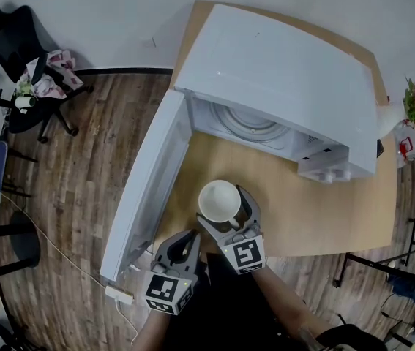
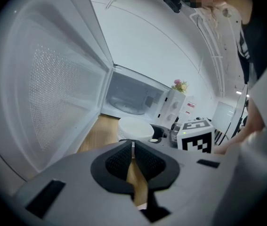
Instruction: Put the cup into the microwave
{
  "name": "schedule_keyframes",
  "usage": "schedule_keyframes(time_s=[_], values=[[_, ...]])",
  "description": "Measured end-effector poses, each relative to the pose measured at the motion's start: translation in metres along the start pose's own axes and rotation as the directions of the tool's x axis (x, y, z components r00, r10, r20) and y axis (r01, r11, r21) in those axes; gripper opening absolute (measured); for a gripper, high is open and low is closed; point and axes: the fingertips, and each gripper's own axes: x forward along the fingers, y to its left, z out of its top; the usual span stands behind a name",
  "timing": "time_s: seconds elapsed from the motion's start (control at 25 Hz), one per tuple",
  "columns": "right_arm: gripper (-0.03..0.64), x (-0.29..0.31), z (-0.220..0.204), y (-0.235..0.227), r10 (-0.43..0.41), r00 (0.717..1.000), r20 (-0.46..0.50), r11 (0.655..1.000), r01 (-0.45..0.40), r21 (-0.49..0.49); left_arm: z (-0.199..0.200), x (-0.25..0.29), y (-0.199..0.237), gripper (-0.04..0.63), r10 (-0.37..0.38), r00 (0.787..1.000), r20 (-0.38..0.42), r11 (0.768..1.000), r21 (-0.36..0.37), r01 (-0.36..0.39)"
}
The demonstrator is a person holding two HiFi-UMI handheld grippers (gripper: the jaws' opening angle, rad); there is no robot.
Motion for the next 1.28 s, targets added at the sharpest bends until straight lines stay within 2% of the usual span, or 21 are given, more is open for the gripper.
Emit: schedule_keyframes(time_s=[0.6,1.28], values=[[0.463,-0.014,0.009,-0.025,-0.019,1.0,-0.014,0.999,0.02,0.029,0.011,0.007,-0.003,0.015,-0.008,1.0,0.012,1.0,0.02,0.007],[0.463,-0.022,0.031,-0.065,-0.124,0.992,0.002,0.991,0.124,0.051,0.023,0.011,-0.004,0.015,-0.025,1.0,0.009,0.997,0.072,0.024]])
